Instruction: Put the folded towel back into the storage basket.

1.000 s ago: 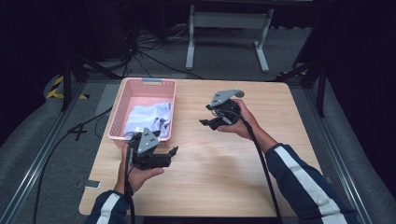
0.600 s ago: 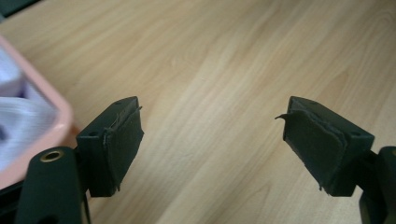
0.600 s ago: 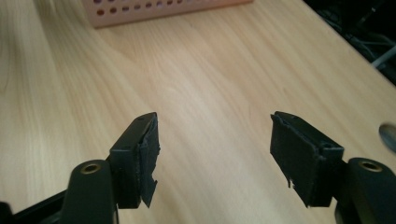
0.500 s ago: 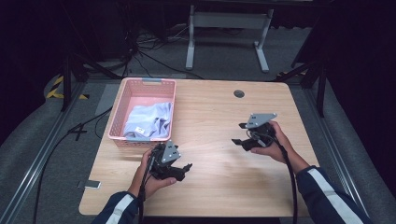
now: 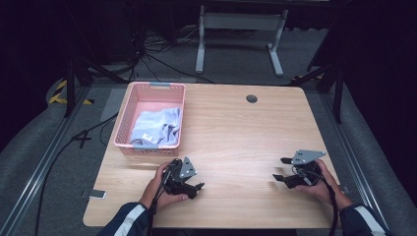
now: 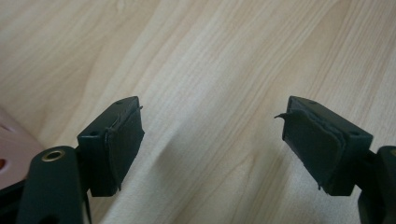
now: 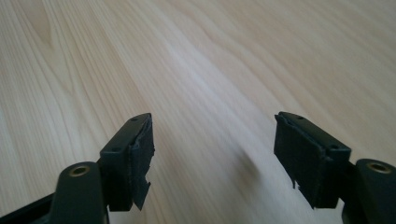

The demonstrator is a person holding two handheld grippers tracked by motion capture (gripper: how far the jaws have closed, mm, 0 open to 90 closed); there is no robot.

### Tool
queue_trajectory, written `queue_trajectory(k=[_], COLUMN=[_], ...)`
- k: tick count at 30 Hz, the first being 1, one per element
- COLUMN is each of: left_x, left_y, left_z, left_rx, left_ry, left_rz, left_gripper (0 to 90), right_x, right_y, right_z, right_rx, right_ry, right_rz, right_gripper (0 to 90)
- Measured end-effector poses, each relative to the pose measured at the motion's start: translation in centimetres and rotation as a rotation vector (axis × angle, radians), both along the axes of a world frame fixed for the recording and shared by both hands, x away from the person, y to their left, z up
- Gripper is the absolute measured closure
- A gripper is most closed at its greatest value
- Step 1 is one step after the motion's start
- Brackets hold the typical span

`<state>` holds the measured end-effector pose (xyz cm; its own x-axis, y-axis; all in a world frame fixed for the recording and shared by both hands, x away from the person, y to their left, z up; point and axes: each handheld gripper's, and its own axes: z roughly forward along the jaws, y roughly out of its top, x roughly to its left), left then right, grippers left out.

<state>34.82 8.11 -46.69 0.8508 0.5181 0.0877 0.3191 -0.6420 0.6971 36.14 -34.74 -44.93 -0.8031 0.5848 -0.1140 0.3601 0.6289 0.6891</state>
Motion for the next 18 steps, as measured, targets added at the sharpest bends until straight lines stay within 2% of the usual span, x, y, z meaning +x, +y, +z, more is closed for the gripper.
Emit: queue_trajectory(k=[1, 2, 4, 6, 8, 9, 18], left_x=[0.1, 0.3, 0.5, 0.7, 0.8, 1.0, 1.5], left_y=[0.1, 0.1, 0.2, 0.3, 0.4, 0.4, 0.0], left_z=[-0.2, -0.4, -0.5, -0.7, -1.0, -1.0, -1.1], left_rx=[-0.005, -0.007, -0.017, -0.034, -0.067, -0.066, -0.061], left_ry=[0.008, 0.013, 0.03, 0.042, 0.061, 0.071, 0.074], left_rz=[-0.005, -0.004, -0.007, -0.002, -0.003, 0.004, -0.028], left_gripper=[19.8, 19.7, 18.6, 17.7, 17.2, 16.3, 12.0], right_x=[-0.2, -0.4, -0.7, -1.1, -1.5, -1.6, -1.8], right_y=[-0.7, -1.7, -3.1, -4.4, -5.1, -5.4, -5.5], right_z=[-0.3, -0.6, -1.1, -1.4, -1.6, -1.7, -1.7], right_rx=[0.01, 0.043, 0.045, 0.083, 0.098, 0.109, 0.108], right_ry=[0.016, 0.037, 0.031, 0.038, 0.031, 0.018, 0.016], right_rz=[-0.011, -0.033, -0.087, -0.136, -0.163, -0.164, -0.177], right_gripper=[29.3, 28.9, 25.4, 24.2, 23.3, 22.8, 21.8])
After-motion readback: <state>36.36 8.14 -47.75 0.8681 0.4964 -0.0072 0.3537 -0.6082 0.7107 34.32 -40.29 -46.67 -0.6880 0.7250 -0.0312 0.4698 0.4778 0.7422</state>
